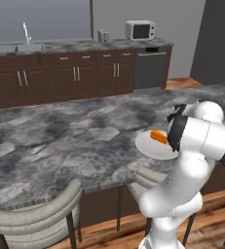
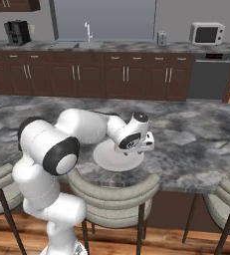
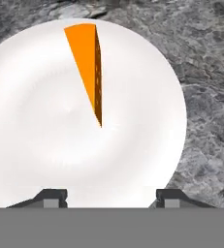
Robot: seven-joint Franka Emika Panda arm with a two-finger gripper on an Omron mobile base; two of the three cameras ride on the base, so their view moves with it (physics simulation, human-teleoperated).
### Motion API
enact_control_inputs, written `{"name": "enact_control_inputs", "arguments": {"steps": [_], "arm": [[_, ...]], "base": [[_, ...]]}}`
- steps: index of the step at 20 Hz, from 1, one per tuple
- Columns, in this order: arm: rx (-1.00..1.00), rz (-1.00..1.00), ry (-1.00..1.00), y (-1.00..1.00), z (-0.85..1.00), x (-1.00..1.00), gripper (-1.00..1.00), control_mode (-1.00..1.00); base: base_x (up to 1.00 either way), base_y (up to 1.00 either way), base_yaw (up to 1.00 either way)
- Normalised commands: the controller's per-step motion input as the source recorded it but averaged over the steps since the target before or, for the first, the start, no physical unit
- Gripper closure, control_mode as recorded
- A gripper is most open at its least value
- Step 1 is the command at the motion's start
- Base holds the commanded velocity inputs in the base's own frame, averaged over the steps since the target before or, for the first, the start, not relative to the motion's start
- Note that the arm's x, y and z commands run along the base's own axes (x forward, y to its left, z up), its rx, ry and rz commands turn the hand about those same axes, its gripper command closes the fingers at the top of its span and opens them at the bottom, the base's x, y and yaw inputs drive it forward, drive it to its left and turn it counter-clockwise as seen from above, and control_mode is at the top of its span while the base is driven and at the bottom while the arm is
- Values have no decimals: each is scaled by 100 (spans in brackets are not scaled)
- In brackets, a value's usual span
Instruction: Take the cheese, chicken drumstick, and onion from the fridge and place them on the plate on the dining counter to create an appetizer plate.
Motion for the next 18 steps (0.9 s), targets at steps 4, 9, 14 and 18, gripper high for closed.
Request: {"name": "enact_control_inputs", "arguments": {"steps": [4,9,14,18], "arm": [[0,0,0,-4,100,-94,-100,-100],[-5,-8,-5,41,73,-95,-100,-100],[3,-17,-2,65,88,-91,-100,-100],[17,-29,-25,95,46,-100,-100,-100]], "base": [[0,0,0],[0,0,0],[0,0,0],[0,0,0]]}}
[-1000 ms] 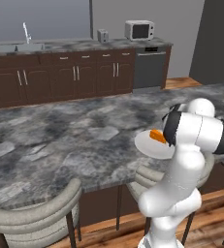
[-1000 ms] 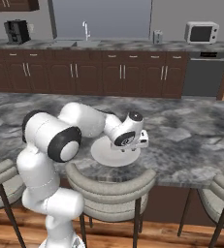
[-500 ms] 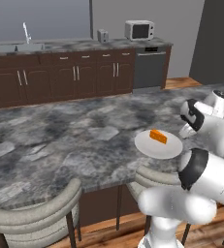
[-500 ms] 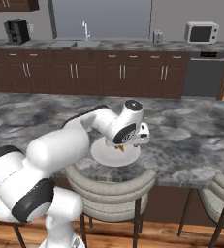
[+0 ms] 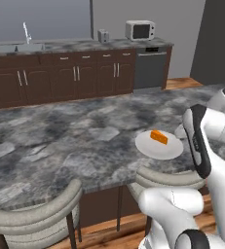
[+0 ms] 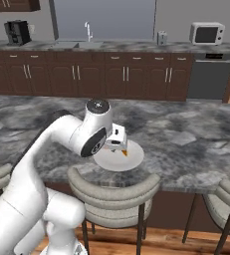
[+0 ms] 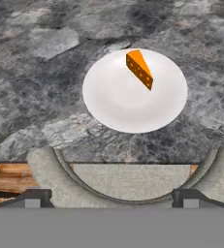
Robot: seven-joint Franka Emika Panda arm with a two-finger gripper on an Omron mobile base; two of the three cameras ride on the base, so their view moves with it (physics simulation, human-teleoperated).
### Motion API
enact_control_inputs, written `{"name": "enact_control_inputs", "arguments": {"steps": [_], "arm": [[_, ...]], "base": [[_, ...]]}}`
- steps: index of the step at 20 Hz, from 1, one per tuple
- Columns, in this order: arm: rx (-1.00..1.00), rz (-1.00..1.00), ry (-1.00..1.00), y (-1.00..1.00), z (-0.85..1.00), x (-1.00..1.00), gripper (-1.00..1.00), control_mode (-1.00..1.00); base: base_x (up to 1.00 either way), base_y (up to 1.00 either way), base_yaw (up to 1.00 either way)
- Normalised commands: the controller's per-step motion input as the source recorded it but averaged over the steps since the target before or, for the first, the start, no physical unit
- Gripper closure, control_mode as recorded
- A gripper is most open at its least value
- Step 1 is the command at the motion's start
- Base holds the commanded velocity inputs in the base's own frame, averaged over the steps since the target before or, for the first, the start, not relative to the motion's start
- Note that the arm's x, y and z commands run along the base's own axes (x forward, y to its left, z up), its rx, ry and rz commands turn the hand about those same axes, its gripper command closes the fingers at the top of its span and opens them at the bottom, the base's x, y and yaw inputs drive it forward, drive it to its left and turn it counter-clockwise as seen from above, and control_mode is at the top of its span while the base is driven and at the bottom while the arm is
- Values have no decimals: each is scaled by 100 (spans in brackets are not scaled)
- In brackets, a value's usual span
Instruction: Take the cheese, chicken drumstick, and onion from the fridge and place them on the plate on the dining counter to create an appetizer plate.
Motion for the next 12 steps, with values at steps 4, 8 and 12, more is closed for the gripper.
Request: {"name": "enact_control_inputs", "arguments": {"steps": [4,8,12], "arm": [[1,-7,-23,73,51,-99,-100,-100],[7,1,-14,59,41,-87,-100,-100],[3,7,-2,36,38,-66,-100,-100]], "base": [[0,0,0],[0,0,0],[0,0,0]]}}
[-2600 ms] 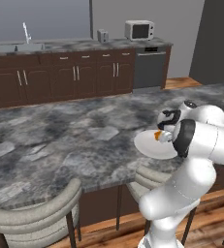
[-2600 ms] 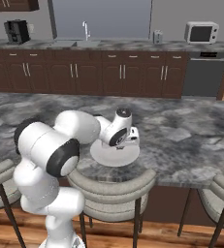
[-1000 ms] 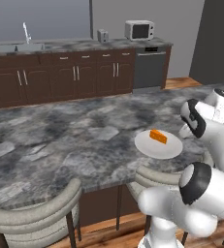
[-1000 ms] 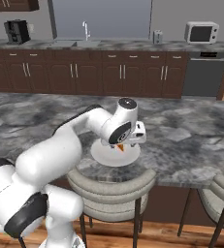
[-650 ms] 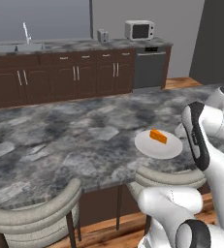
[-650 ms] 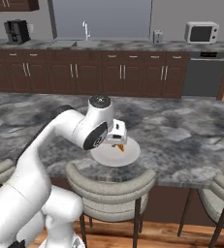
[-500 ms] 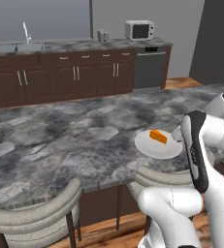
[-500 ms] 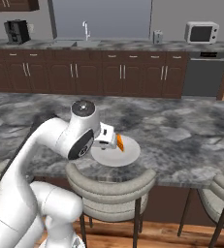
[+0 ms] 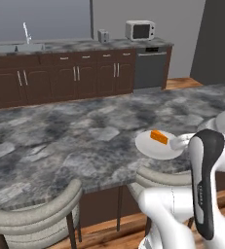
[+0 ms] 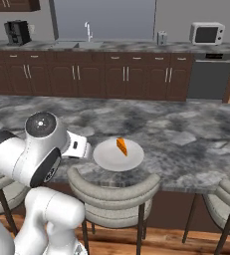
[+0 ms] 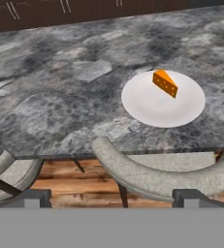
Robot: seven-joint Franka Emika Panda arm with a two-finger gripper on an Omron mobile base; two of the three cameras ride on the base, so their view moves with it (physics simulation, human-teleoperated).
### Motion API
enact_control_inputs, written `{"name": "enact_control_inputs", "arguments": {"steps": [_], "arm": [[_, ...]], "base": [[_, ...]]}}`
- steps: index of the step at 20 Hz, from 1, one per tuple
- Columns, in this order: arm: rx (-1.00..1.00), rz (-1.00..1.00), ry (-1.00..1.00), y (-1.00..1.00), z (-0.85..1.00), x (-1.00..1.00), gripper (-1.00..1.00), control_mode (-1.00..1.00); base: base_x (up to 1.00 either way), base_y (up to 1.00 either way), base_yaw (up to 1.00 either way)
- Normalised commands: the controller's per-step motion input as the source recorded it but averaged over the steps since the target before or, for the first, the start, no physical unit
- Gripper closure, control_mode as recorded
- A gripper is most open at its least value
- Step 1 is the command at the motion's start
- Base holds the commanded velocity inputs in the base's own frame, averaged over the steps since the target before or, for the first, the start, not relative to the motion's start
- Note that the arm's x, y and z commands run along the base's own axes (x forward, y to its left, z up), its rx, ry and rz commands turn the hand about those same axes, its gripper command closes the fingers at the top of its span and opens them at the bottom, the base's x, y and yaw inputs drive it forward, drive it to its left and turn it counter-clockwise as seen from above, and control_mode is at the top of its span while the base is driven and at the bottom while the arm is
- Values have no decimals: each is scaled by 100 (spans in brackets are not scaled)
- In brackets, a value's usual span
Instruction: Take the cheese, chicken drumstick, and onion from the fridge and place them on the plate on the dining counter to create an appetizer plate.
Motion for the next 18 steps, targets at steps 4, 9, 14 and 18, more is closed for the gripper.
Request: {"name": "enact_control_inputs", "arguments": {"steps": [4,9,14,18], "arm": [[0,4,13,5,34,-13,-100,-100],[0,-11,15,0,24,-34,-100,-100],[0,0,0,0,0,0,-100,100],[0,0,0,0,0,0,-100,100]], "base": [[0,0,0],[0,0,0],[-100,32,3],[-80,100,29]]}}
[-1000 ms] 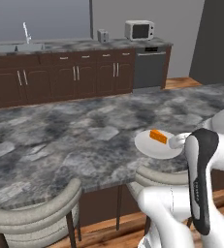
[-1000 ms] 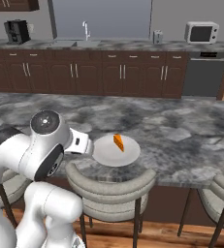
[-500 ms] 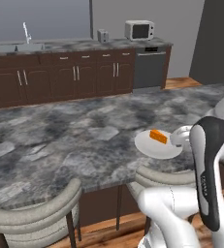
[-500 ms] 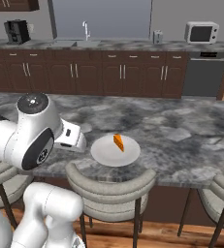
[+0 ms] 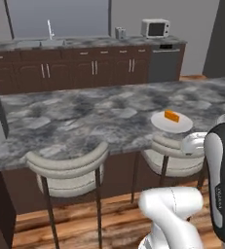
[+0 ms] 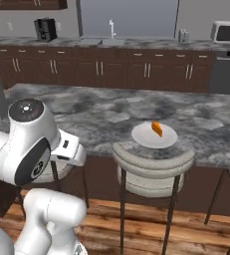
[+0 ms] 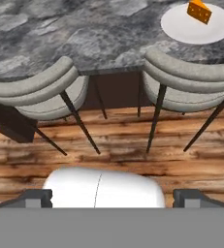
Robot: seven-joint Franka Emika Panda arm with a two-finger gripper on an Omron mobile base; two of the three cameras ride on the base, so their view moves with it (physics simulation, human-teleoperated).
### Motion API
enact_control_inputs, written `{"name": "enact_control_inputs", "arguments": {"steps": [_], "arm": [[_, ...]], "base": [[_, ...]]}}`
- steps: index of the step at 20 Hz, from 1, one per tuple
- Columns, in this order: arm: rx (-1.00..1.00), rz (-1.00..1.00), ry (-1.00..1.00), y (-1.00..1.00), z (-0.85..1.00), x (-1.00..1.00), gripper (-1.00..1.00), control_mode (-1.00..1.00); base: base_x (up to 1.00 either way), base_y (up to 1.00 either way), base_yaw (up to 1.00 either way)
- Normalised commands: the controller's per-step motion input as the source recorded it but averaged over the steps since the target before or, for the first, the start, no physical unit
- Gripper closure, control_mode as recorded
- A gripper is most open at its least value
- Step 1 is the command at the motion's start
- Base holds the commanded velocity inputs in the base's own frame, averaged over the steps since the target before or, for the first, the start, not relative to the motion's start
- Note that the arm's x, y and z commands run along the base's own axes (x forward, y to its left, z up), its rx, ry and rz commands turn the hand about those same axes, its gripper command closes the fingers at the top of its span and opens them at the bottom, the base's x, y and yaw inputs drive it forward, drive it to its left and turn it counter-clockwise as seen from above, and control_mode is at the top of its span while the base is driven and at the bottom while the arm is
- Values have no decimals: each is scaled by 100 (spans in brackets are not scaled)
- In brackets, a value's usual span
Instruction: Take the cheese, chicken drumstick, and onion from the fridge and place them on the plate on the dining counter to create an appetizer plate.
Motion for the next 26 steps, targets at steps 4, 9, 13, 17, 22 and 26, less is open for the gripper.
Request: {"name": "enact_control_inputs", "arguments": {"steps": [4,9,13,17,22,26], "arm": [[0,0,0,0,0,0,-100,100],[0,0,0,0,0,0,-100,100],[0,0,0,0,0,0,-100,100],[0,0,0,0,0,0,-100,100],[0,0,0,0,0,0,-100,100],[0,0,0,0,0,0,-100,100]], "base": [[-49,100,41],[-29,100,43],[-12,100,38],[3,100,14],[19,100,6],[29,100,0]]}}
